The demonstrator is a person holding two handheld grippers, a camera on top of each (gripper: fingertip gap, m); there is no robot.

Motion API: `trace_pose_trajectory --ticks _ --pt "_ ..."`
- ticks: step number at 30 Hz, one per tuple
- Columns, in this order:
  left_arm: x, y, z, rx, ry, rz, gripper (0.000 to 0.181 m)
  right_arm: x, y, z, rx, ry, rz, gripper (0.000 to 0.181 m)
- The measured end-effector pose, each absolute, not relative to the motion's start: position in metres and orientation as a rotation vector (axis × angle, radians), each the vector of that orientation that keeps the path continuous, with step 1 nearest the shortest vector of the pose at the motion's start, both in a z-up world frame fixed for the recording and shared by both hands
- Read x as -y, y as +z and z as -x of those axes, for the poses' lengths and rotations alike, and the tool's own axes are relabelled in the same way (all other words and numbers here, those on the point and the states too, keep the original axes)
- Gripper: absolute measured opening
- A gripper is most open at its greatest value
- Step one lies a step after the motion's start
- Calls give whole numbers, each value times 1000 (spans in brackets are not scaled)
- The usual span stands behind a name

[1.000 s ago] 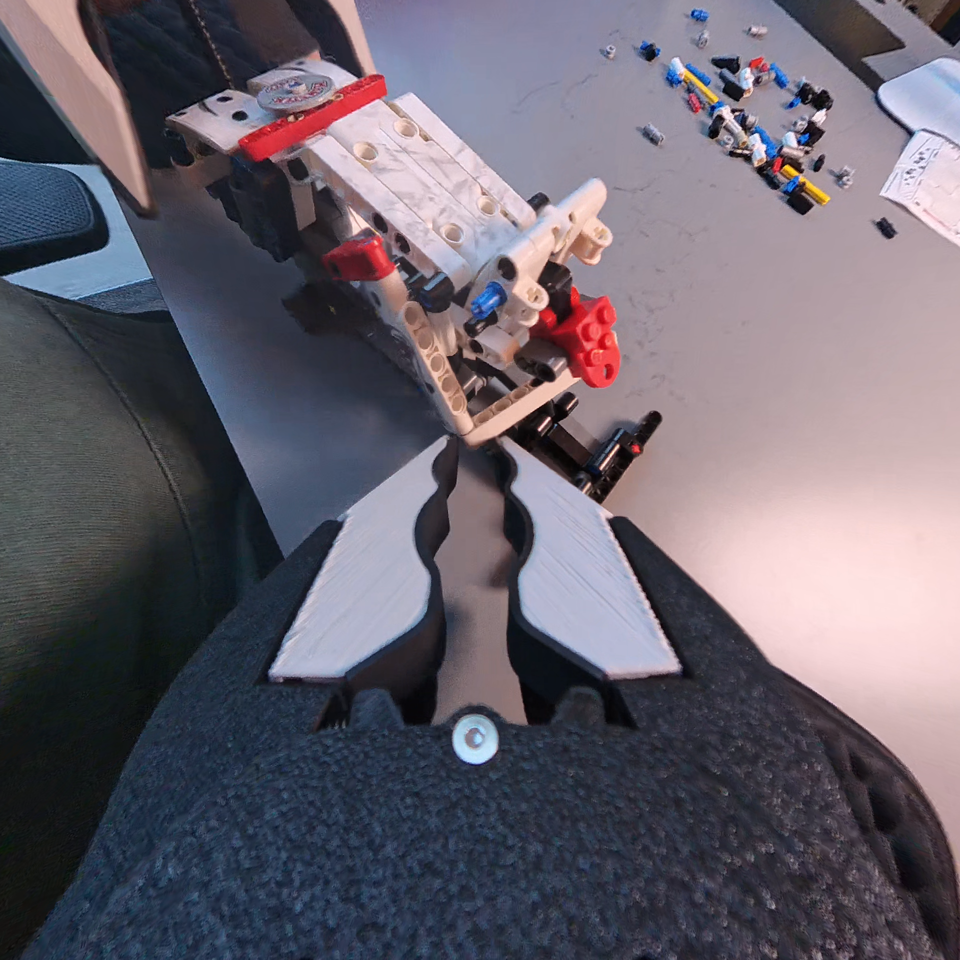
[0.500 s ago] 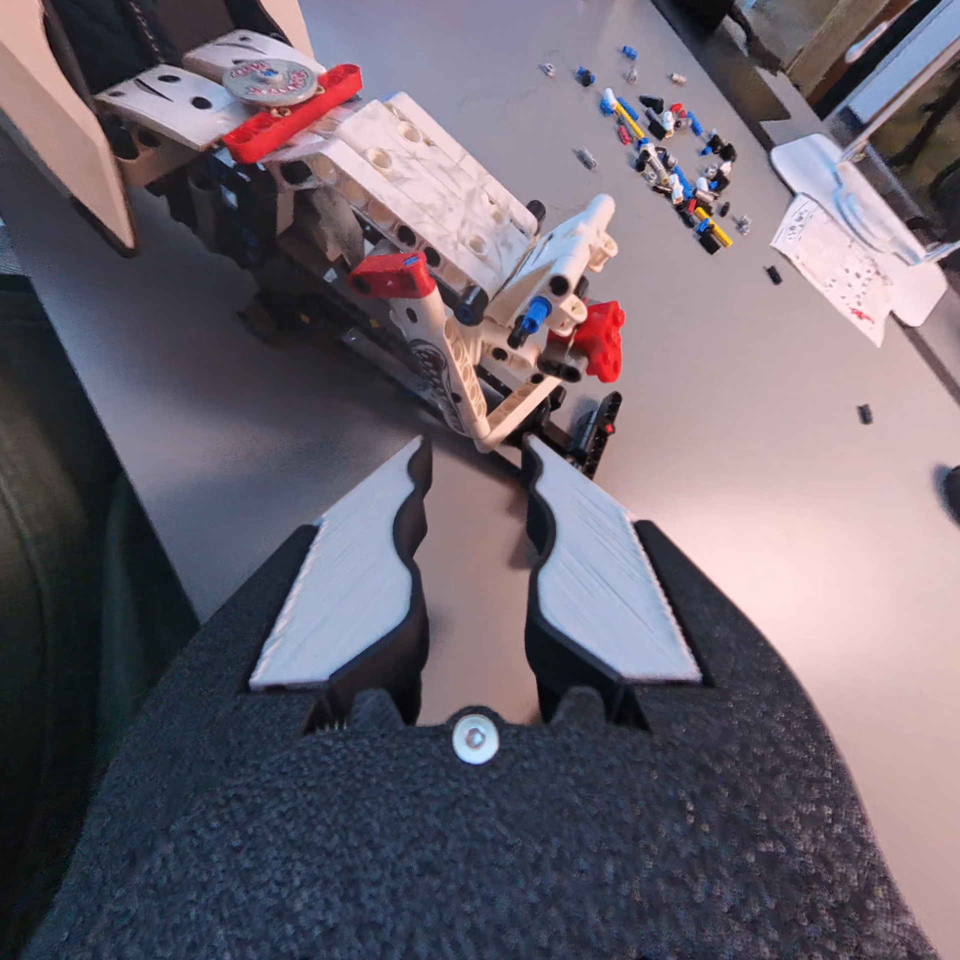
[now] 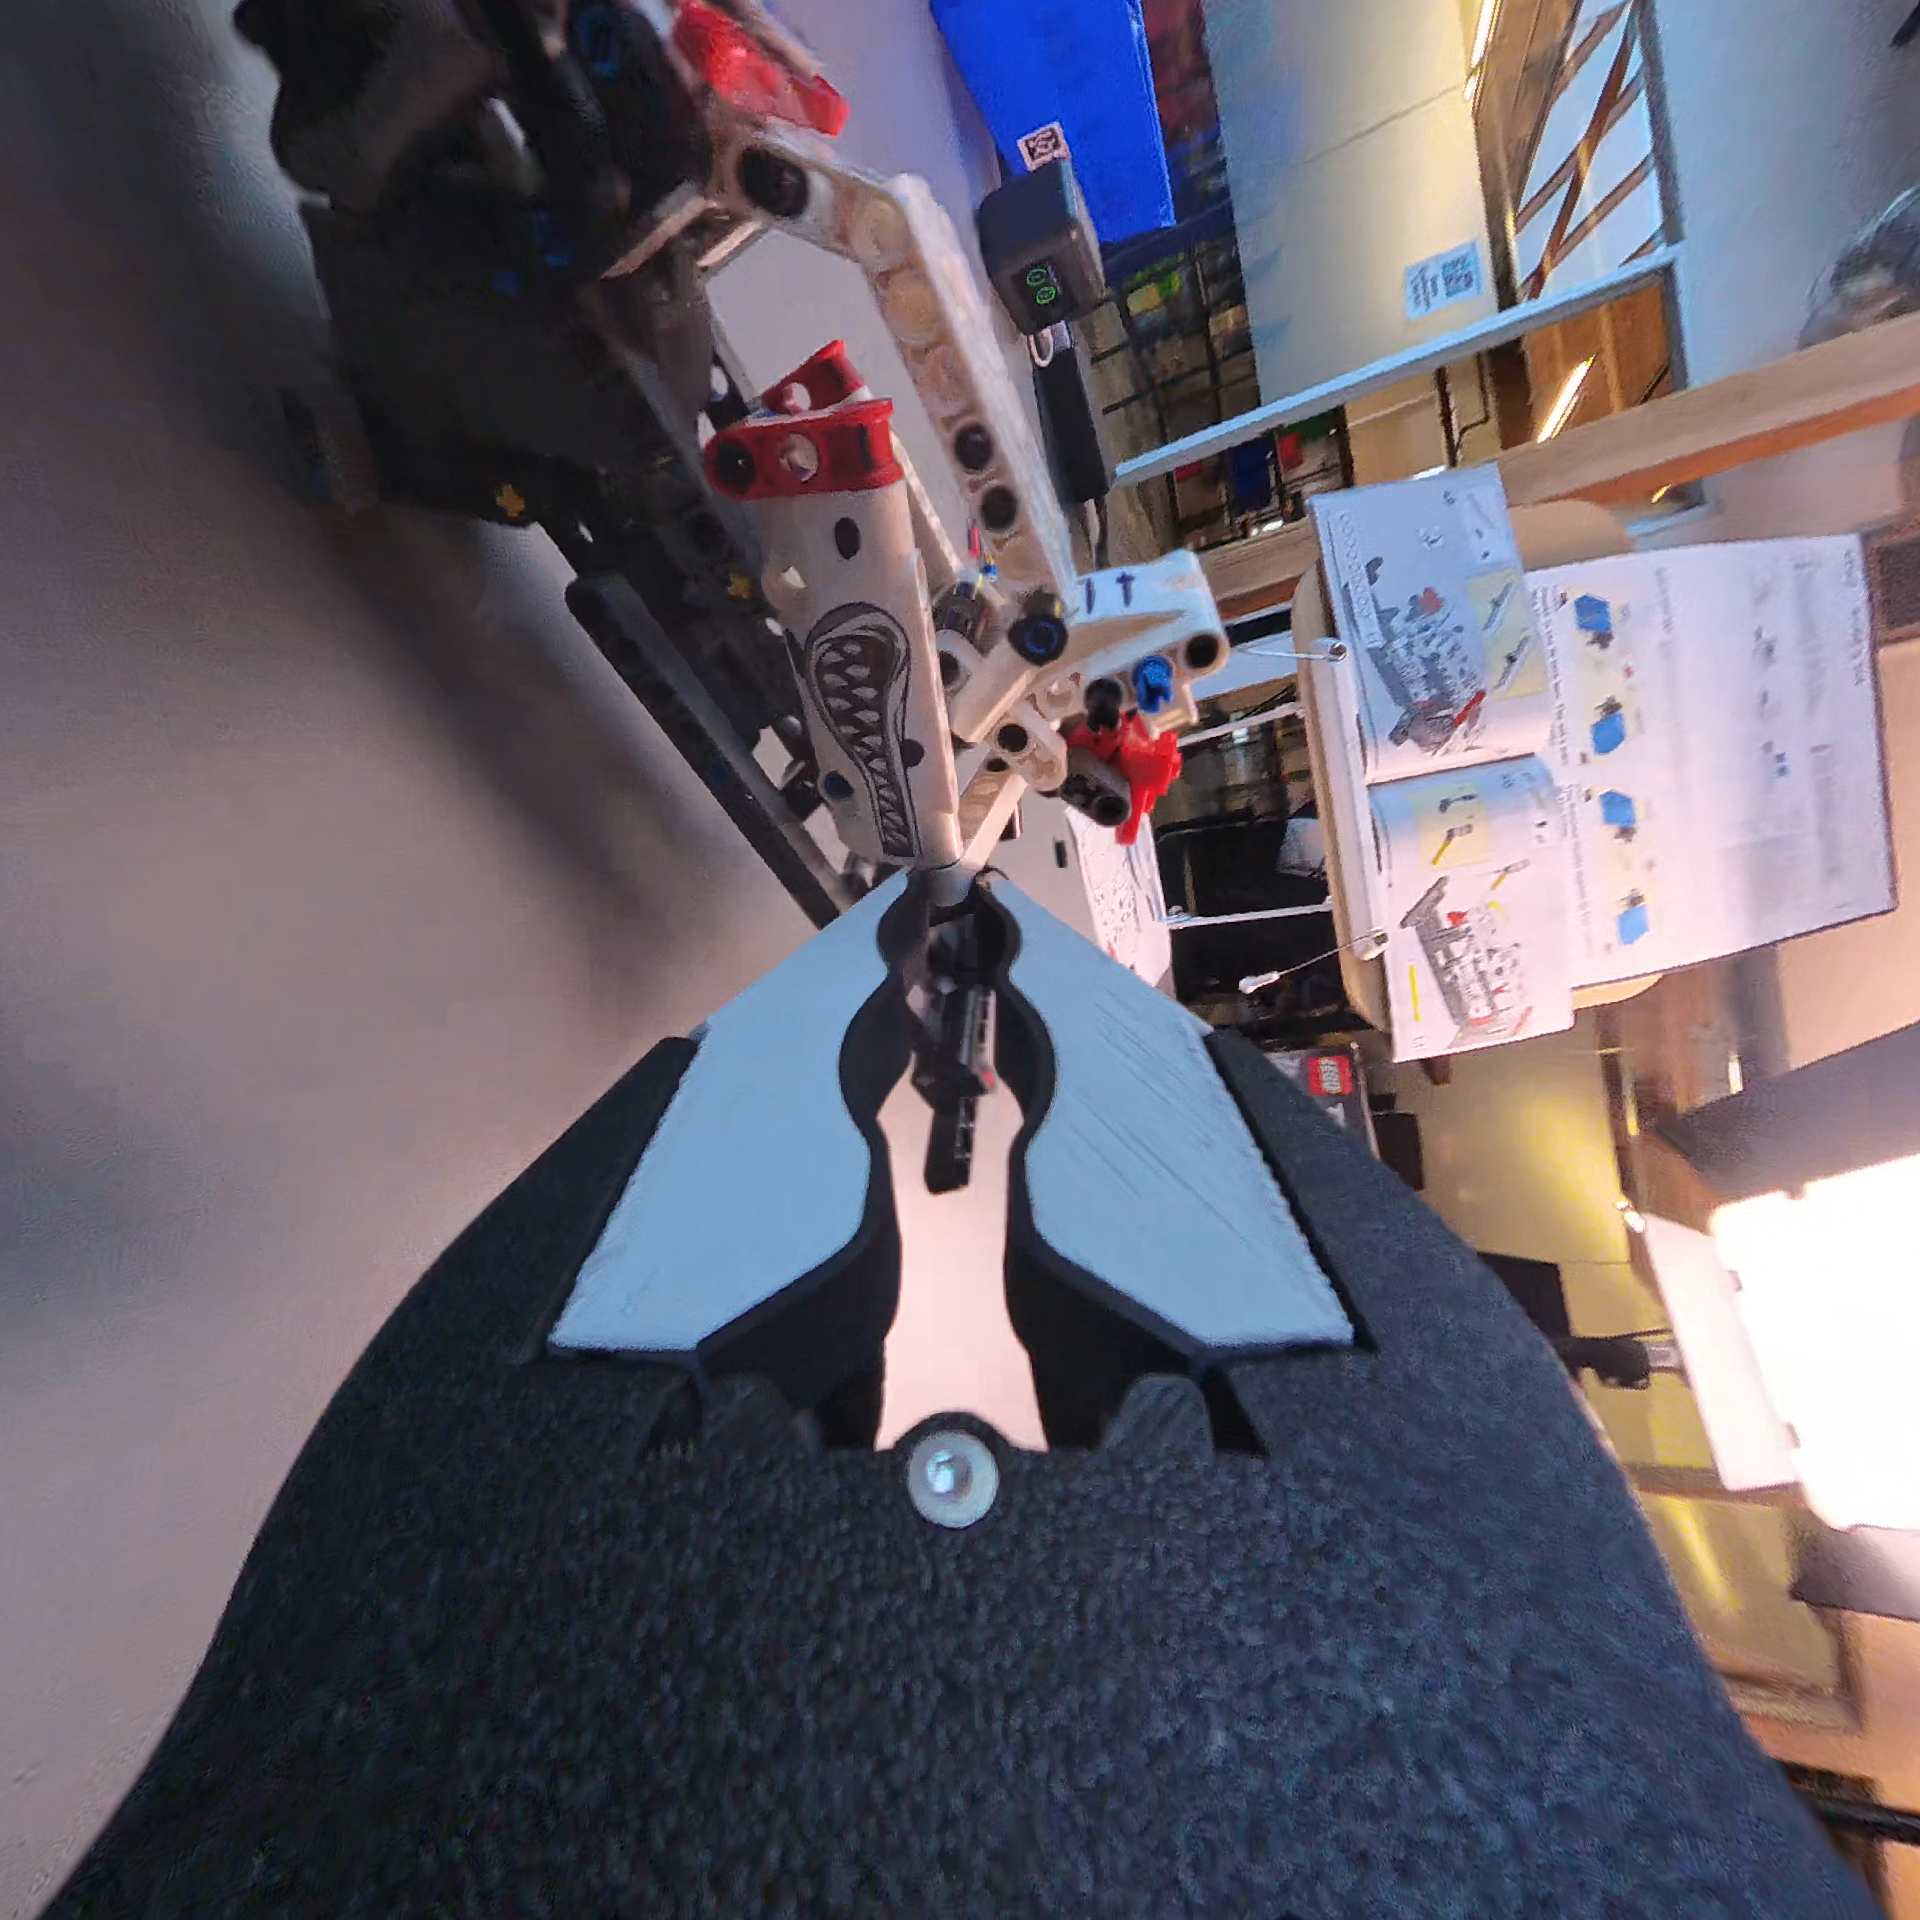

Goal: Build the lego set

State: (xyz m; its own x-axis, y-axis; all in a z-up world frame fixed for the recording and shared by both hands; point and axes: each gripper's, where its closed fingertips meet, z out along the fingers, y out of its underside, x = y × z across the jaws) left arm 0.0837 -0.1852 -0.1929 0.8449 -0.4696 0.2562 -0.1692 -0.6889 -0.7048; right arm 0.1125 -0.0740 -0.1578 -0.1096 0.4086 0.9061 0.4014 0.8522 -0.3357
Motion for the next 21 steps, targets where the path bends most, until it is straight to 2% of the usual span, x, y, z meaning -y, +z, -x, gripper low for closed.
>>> trace_pose_trajectory --ticks 11,15,21 --pt "168 -188 -85 -349 -569 2382 81 59 -148 -108 1704 -22 430 7" --pt "162 -177 -68 -465 -602 2362 81 64 -164 -109 1768 -3 372 7" --pt "133 -186 -20 -745 -410 2327 80 58 -170 -102 1785 32 492 8"
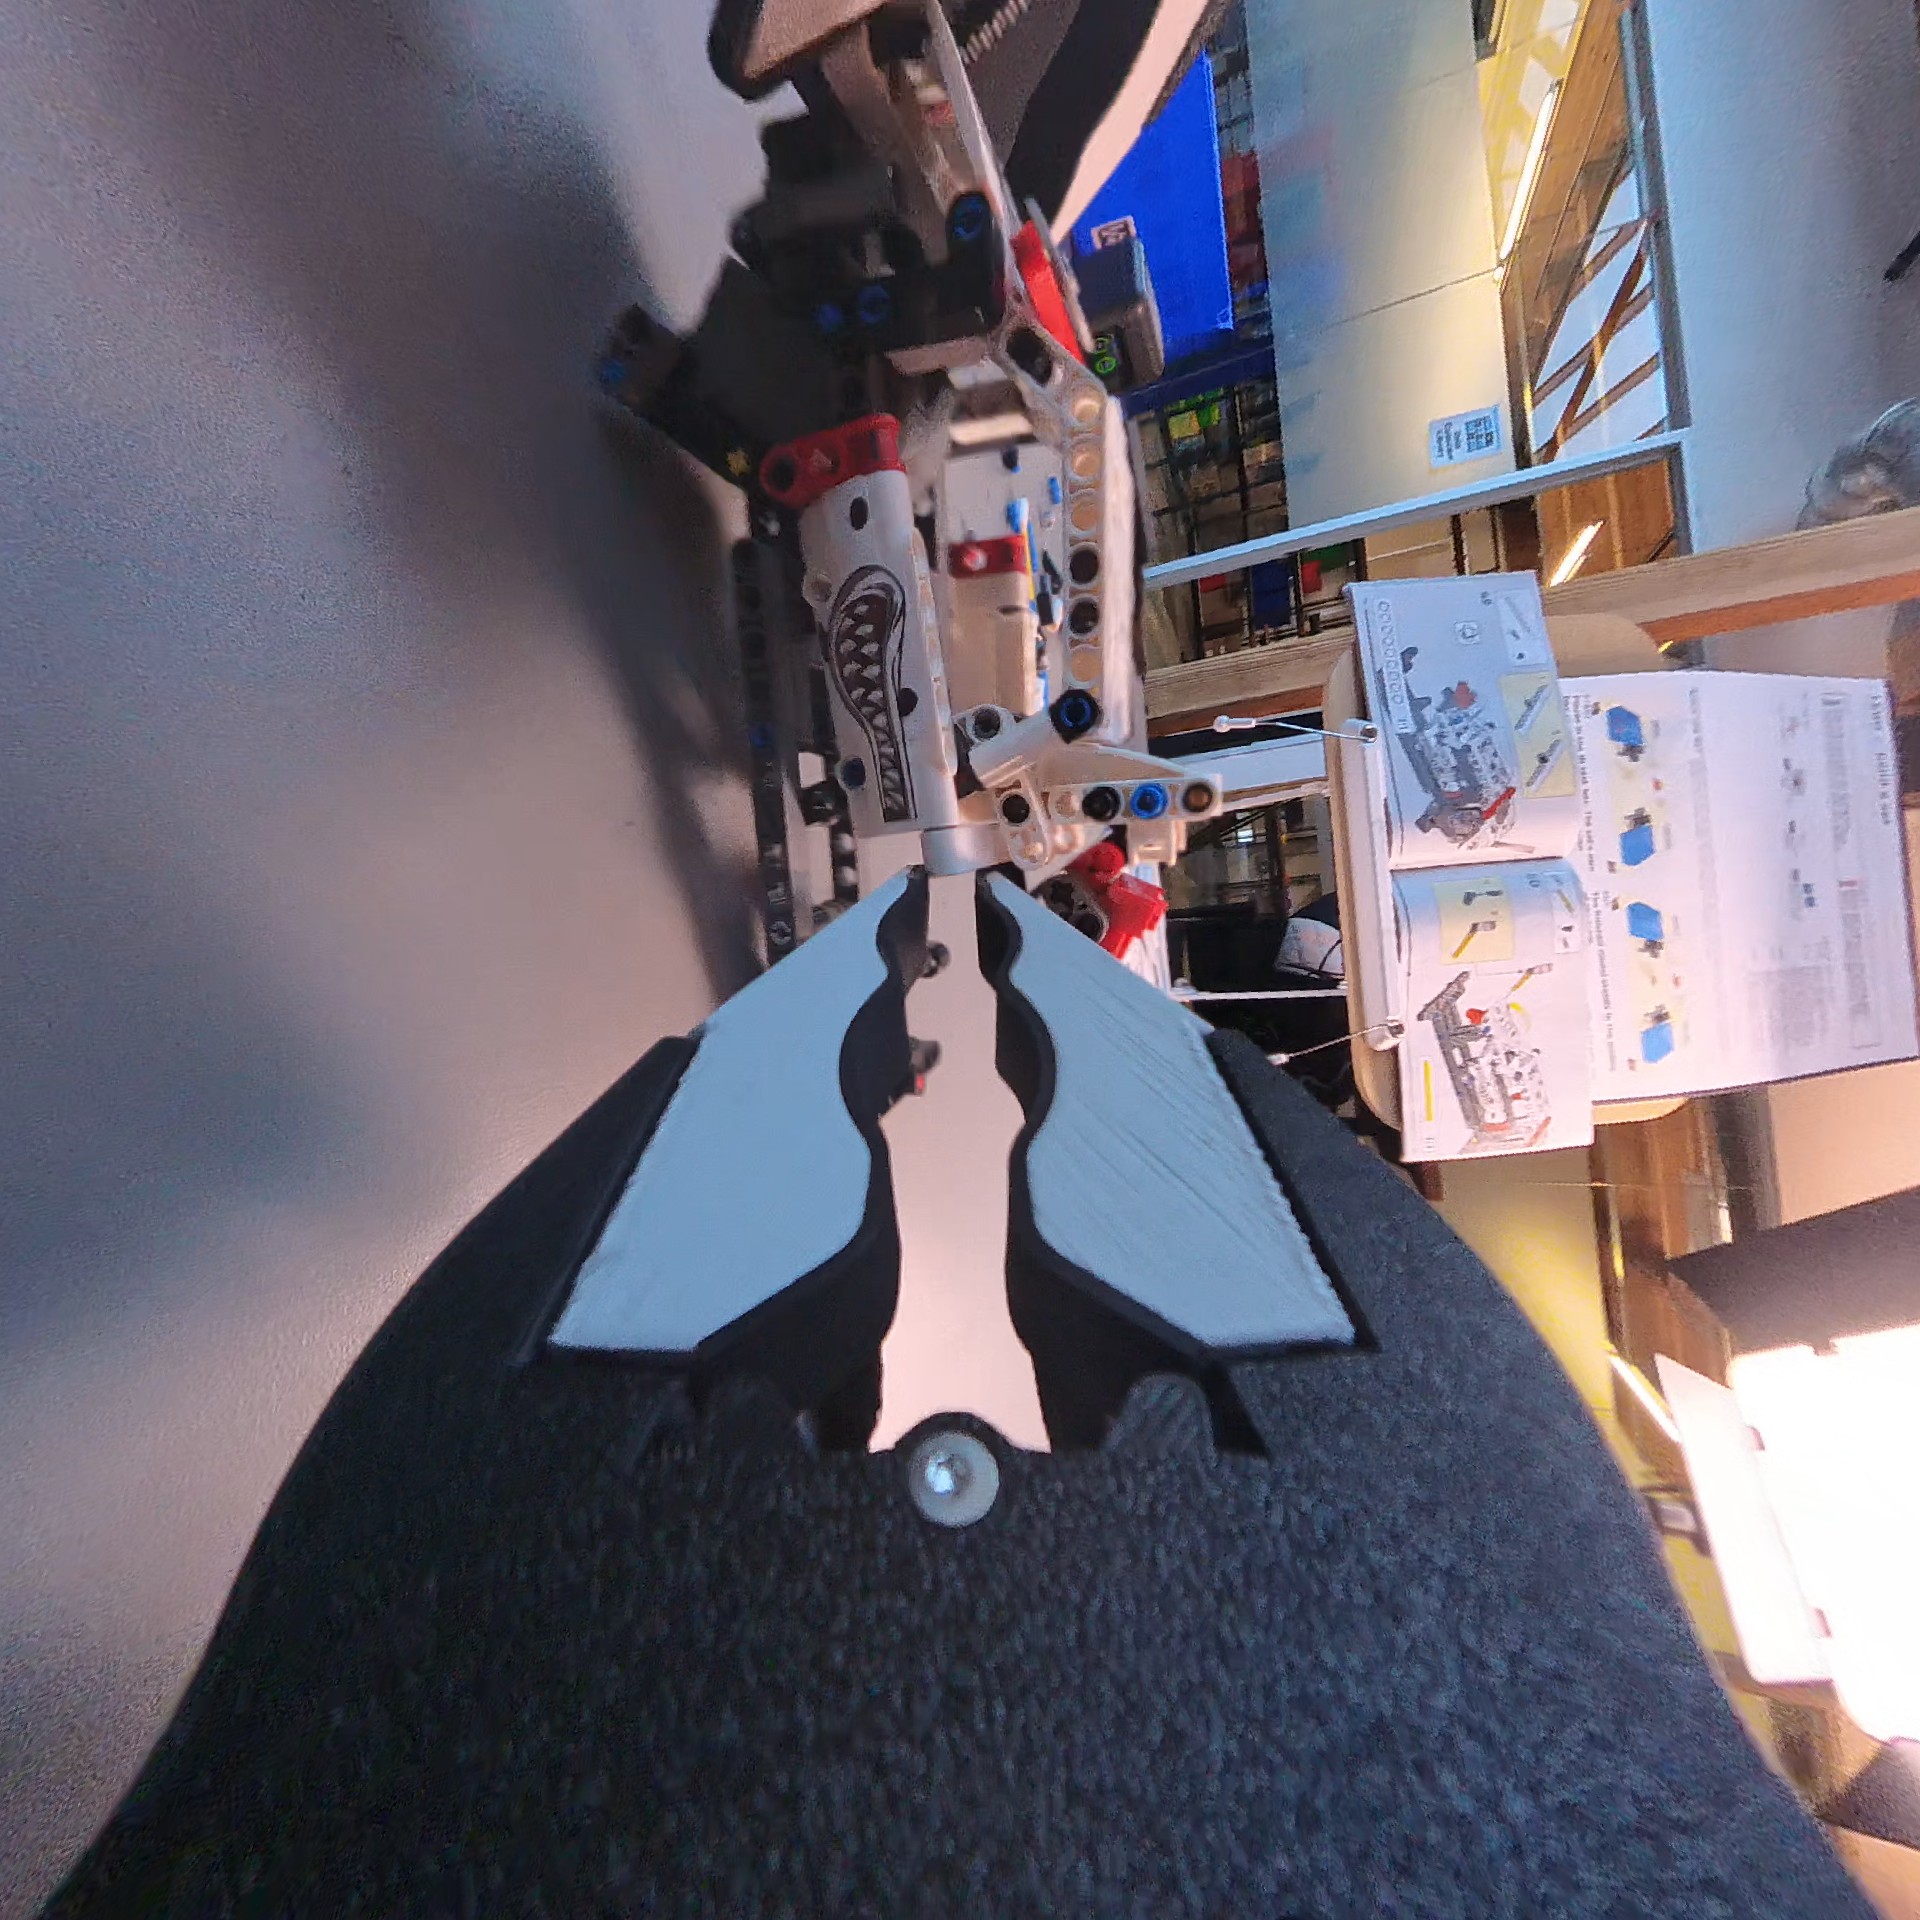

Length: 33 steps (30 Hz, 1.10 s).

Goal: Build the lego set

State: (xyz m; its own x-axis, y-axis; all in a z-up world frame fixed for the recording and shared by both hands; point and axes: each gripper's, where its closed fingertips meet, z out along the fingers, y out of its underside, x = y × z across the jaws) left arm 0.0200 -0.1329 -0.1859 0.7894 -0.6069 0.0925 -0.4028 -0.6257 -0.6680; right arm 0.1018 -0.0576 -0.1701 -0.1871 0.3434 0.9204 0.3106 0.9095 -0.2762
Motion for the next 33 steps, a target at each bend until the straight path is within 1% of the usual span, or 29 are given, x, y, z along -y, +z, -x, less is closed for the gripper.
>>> trace_pose_trajectory --ticks 1,3,5,6,8,9,10,12,13,14,15,17,19,21,23,24,27,29,33 --pt "129 -184 -11 -740 -408 2311 78 57 -172 -101 1793 53 521 11" --pt "130 -178 8 -674 -423 2313 83 55 -170 -102 1779 137 617 13" --pt "138 -164 29 -574 -349 2284 80 49 -168 -108 1781 219 734 18" --pt "143 -154 33 -510 -332 2246 74 46 -166 -111 1779 264 772 18" --pt "152 -132 20 -424 -317 2143 56 56 -172 -118 1865 456 870 8" --pt "154 -124 3 -413 -320 2096 49 60 -173 -118 1885 569 965 7" --pt "155 -121 -18 -425 -317 2066 49 63 -171 -117 1888 692 1068 9" --pt "150 -124 -56 -442 -275 2030 40 67 -165 -115 1876 963 1318 22" --pt "144 -128 -69 -438 -225 2020 40 67 -163 -114 1865 1094 1452 28" --pt "138 -131 -72 -445 -114 2010 40 68 -162 -115 1857 1223 1584 36" --pt "131 -131 -70 -452 7 1987 38 68 -163 -116 1839 1325 1717 38" --pt "123 -128 -85 -488 24 1927 34 66 -166 -113 1755 1483 1903 37" --pt "115 -144 -93 -518 -16 1987 38 64 -173 -106 1665 1571 2045 34" --pt "106 -161 -90 -592 50 2049 41 66 -177 -100 1593 1679 2141 34" --pt "99 -169 -84 -670 149 2076 41 68 -179 -94 1522 1780 2200 30" --pt "96 -170 -80 -707 189 2088 36 70 -178 -92 1490 1832 2220 26" --pt "94 -179 -78 -782 164 2165 31 73 -174 -88 1398 1962 2236 13" --pt "93 -179 -76 -813 150 2182 28 73 -172 -86 1353 1988 2249 12" --pt "90 -179 -70 -838 140 2218 17 77 -172 -84 1292 2049 2286 11"
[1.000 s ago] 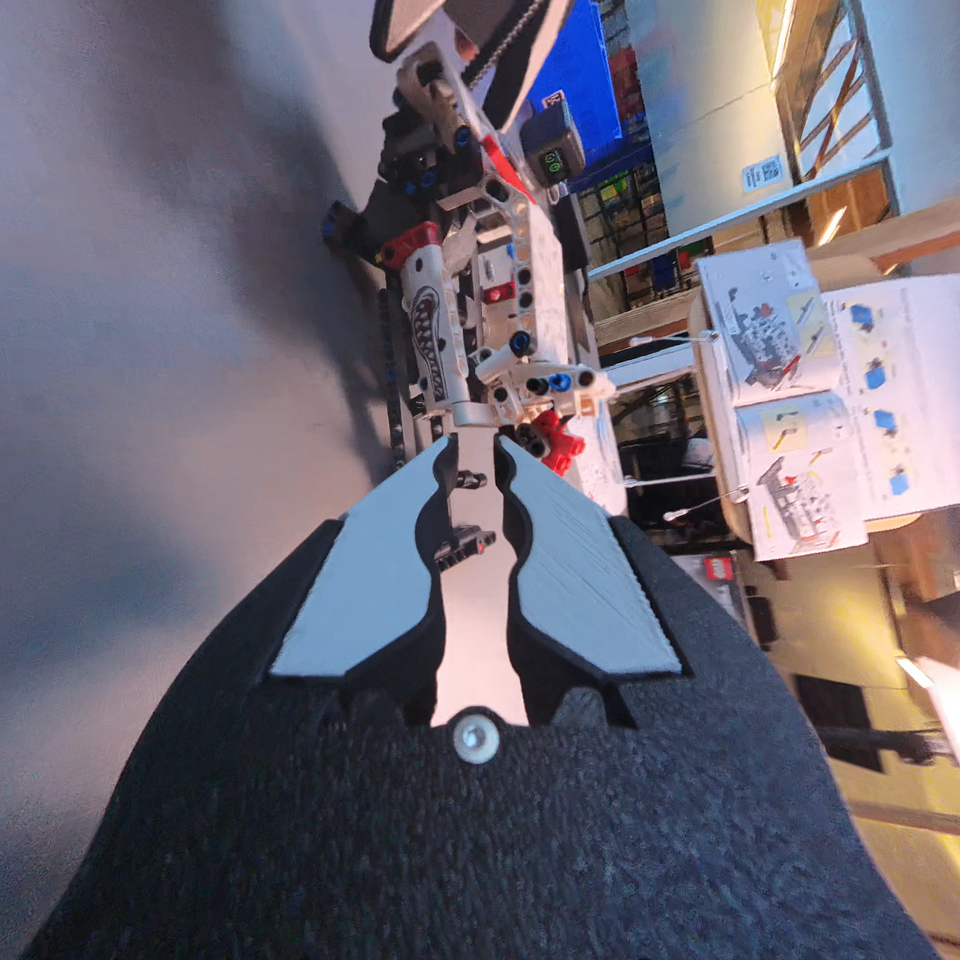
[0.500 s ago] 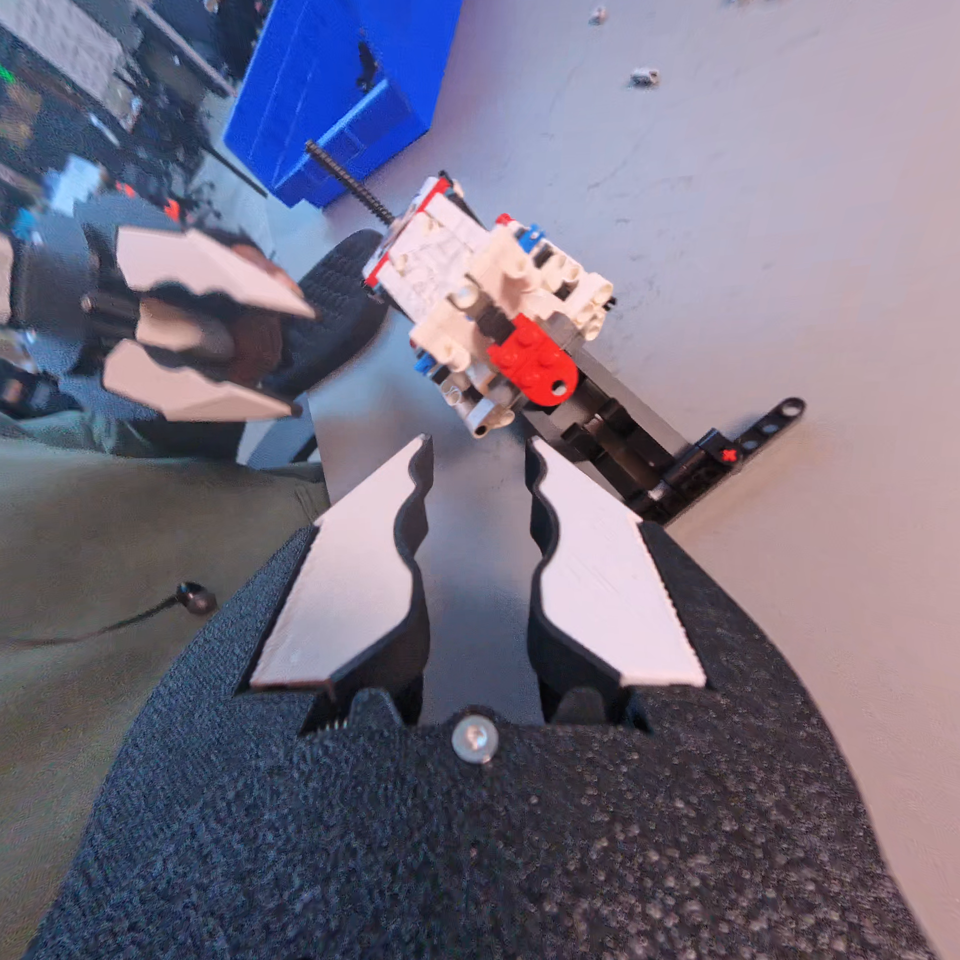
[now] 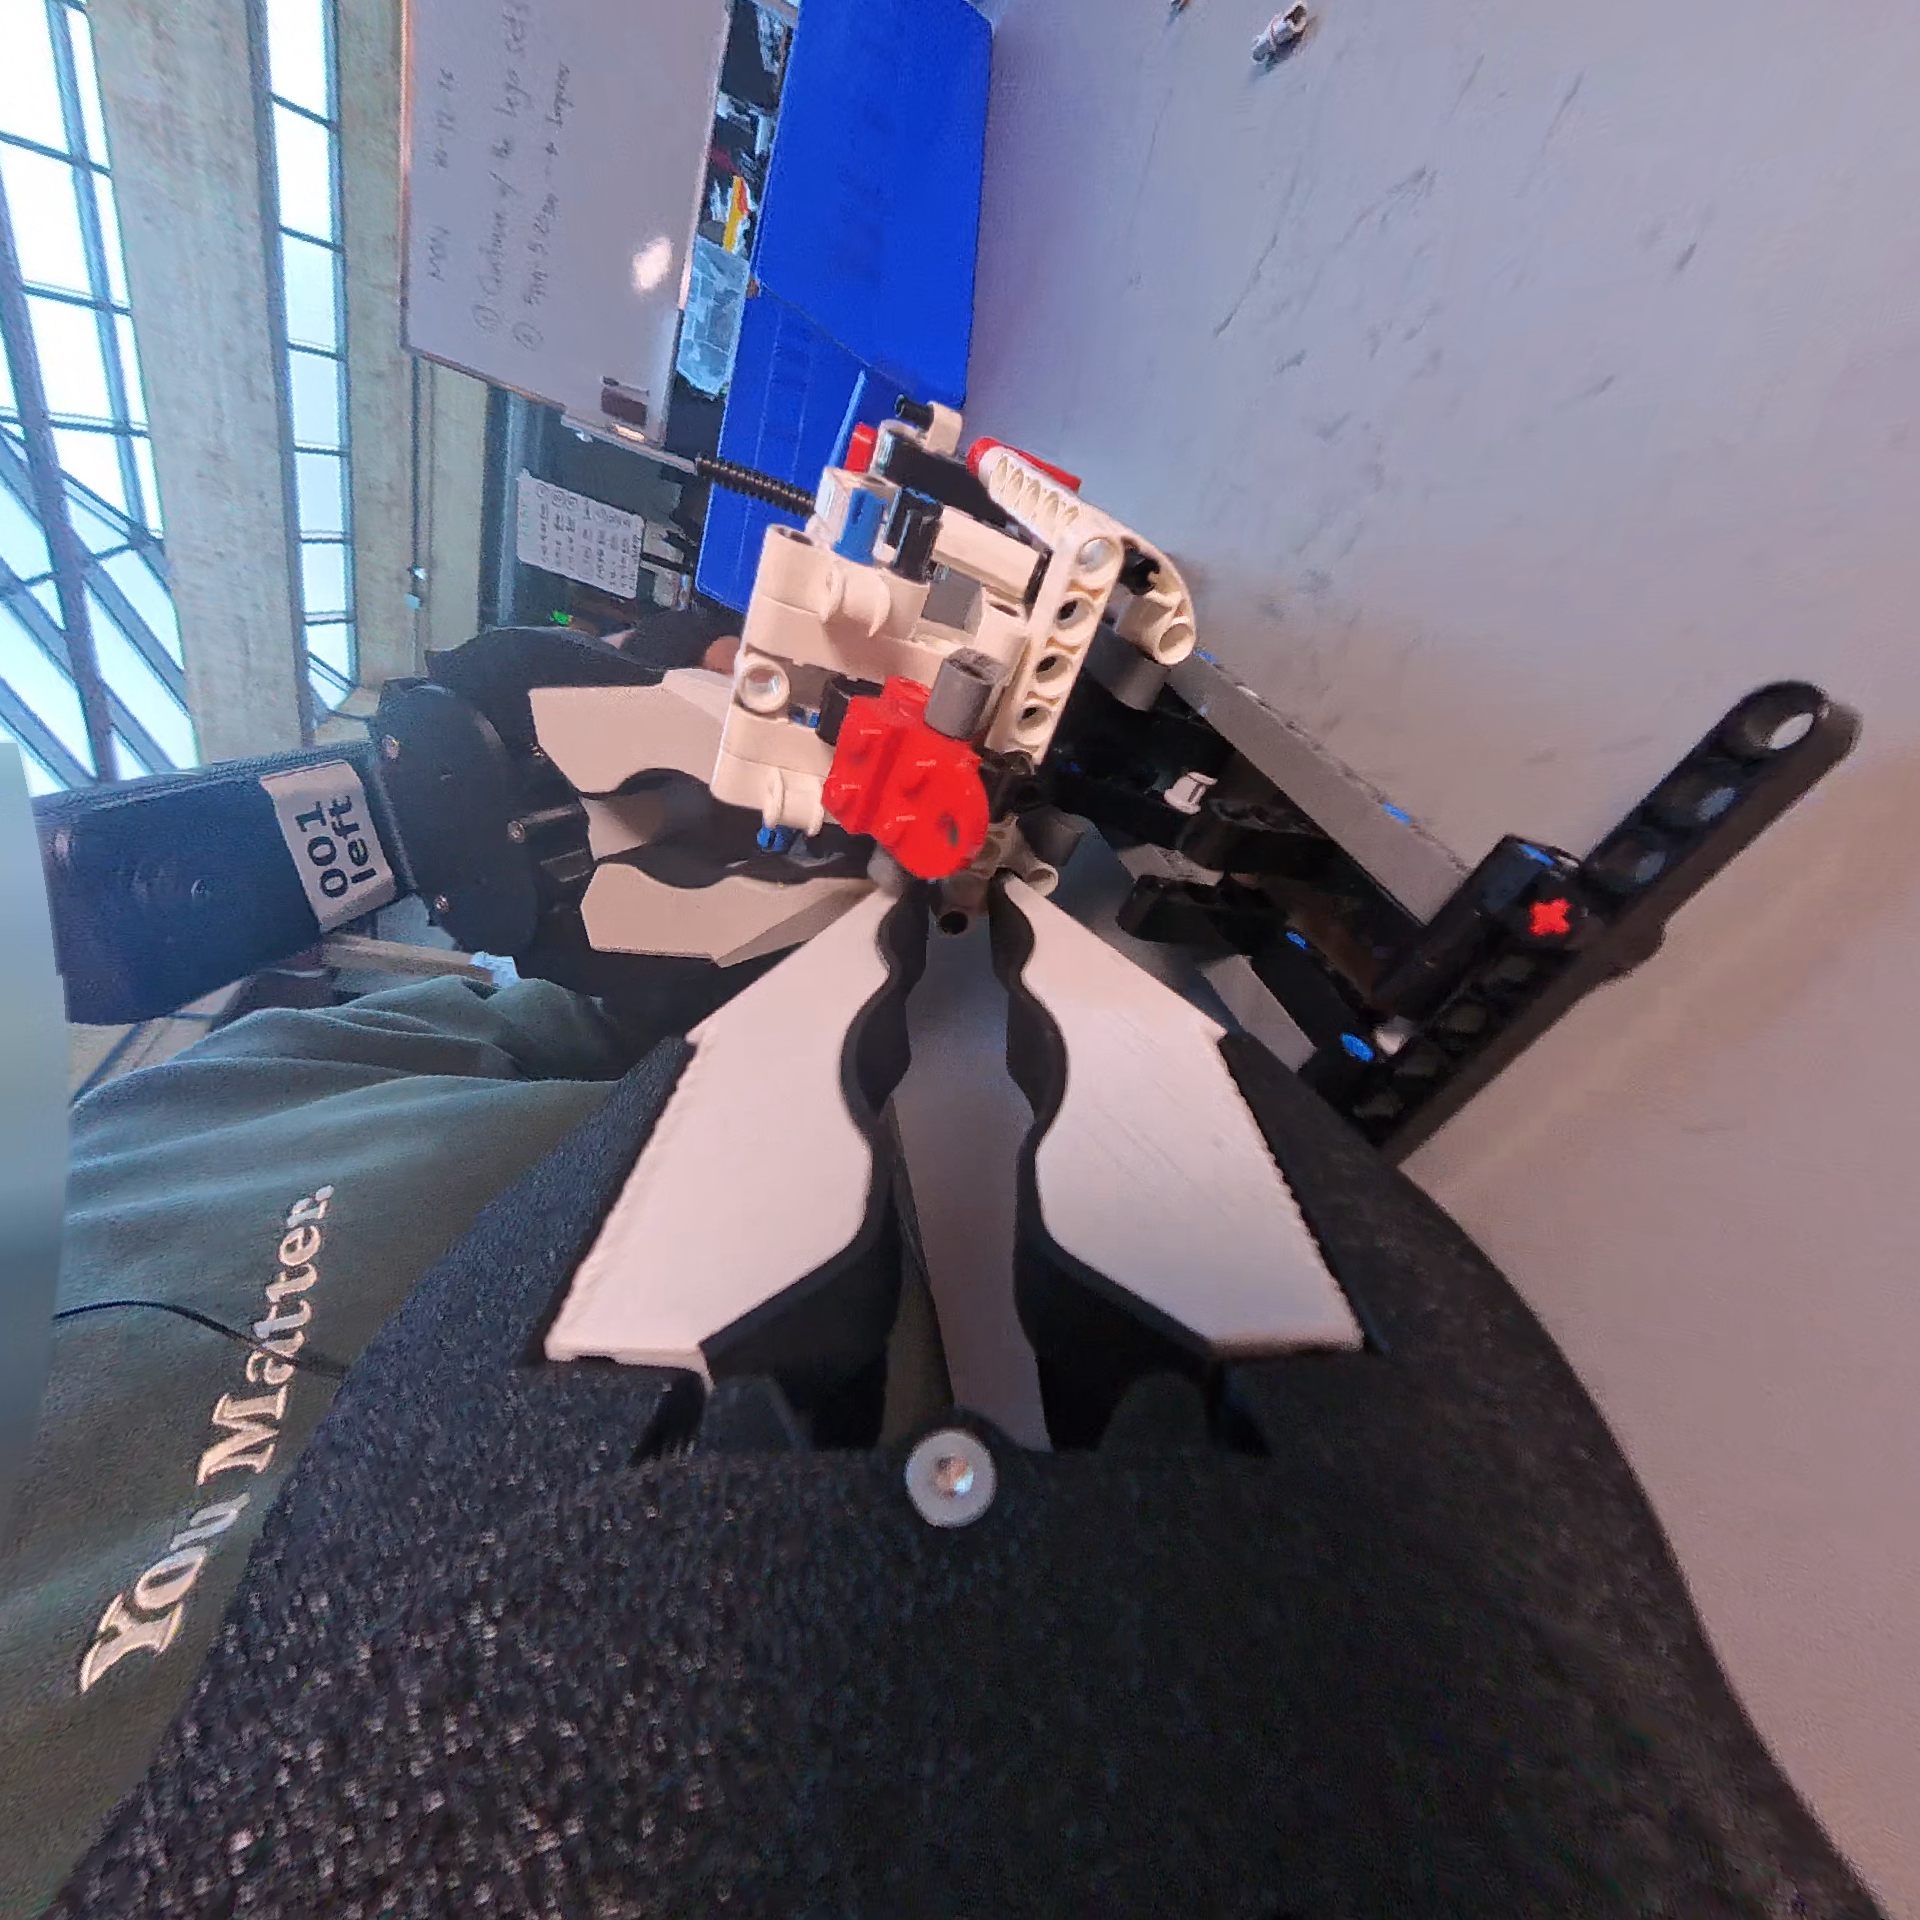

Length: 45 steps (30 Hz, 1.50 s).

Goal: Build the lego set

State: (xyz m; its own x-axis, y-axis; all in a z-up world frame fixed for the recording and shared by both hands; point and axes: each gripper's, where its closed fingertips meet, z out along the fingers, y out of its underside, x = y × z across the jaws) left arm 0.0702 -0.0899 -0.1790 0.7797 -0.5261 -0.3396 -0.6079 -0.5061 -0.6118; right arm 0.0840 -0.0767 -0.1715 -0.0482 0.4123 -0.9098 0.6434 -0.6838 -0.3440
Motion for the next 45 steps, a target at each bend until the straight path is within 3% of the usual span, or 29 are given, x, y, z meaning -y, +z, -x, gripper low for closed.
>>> trace_pose_trajectory --ticks 5,11,15,45 --pt "87 -176 -73 -894 174 2228 12 81 -170 -82 -1109 -1809 -1984 10" --pt "91 -188 -66 -991 254 2276 20 85 -171 -78 -1112 -1797 -1939 10" --pt "86 -189 -62 -1040 325 2276 11 82 -173 -75 -1100 -1799 -1955 10" --pt "94 -182 -46 -1162 210 2456 9 86 -168 -79 -1094 -1826 -1865 6"
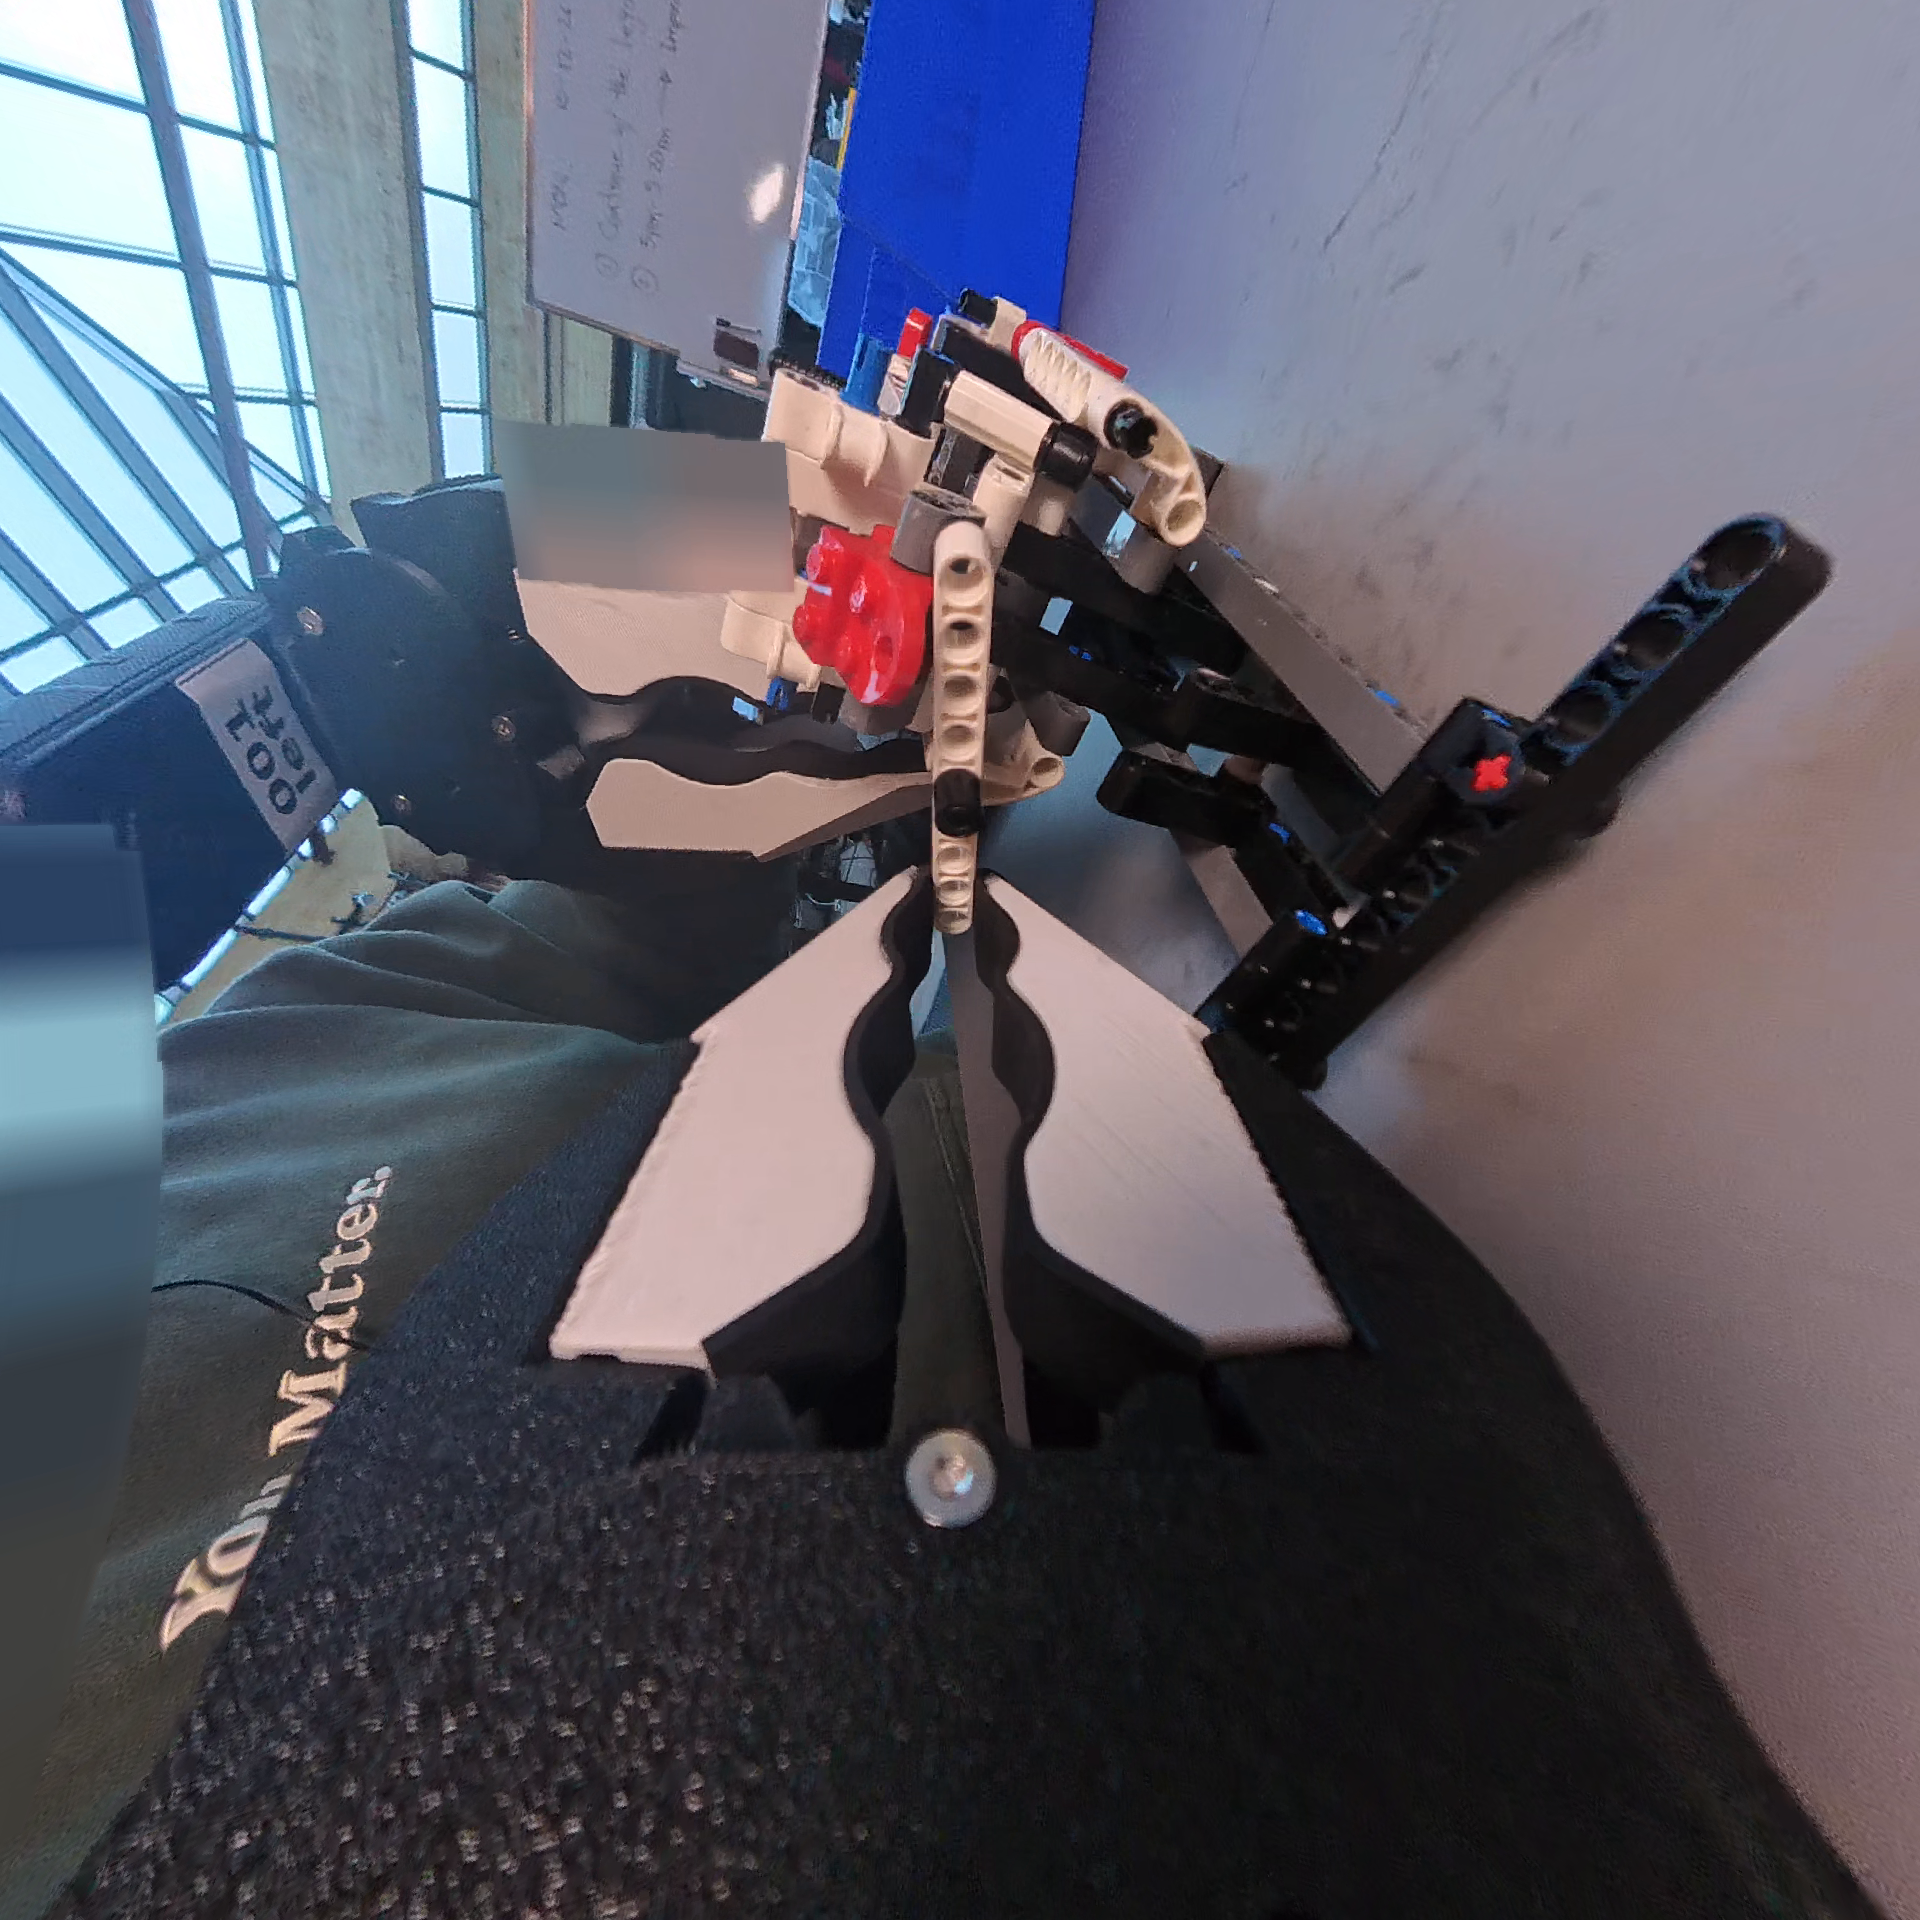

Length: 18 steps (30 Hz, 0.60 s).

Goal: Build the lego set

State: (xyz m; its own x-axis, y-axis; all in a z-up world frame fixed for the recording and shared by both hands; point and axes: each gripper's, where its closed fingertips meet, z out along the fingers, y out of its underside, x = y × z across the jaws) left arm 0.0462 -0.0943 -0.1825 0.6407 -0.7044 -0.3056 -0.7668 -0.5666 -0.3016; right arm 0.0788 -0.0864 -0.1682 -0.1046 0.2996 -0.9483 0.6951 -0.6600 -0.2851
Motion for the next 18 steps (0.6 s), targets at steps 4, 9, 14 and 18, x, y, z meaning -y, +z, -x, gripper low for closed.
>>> trace_pose_trajectory --ticks 4,9,14,18 --pt "93 -182 -46 -1154 210 2443 10 86 -170 -78 -1085 -1809 -1871 6" --pt "94 -180 -47 -1129 197 2414 16 85 -171 -77 -1052 -1798 -1877 6" --pt "95 -175 -45 -1103 191 2393 14 83 -173 -75 -1030 -1792 -1888 6" --pt "98 -168 -42 -1076 170 2376 16 80 -174 -74 -1005 -1791 -1910 6"
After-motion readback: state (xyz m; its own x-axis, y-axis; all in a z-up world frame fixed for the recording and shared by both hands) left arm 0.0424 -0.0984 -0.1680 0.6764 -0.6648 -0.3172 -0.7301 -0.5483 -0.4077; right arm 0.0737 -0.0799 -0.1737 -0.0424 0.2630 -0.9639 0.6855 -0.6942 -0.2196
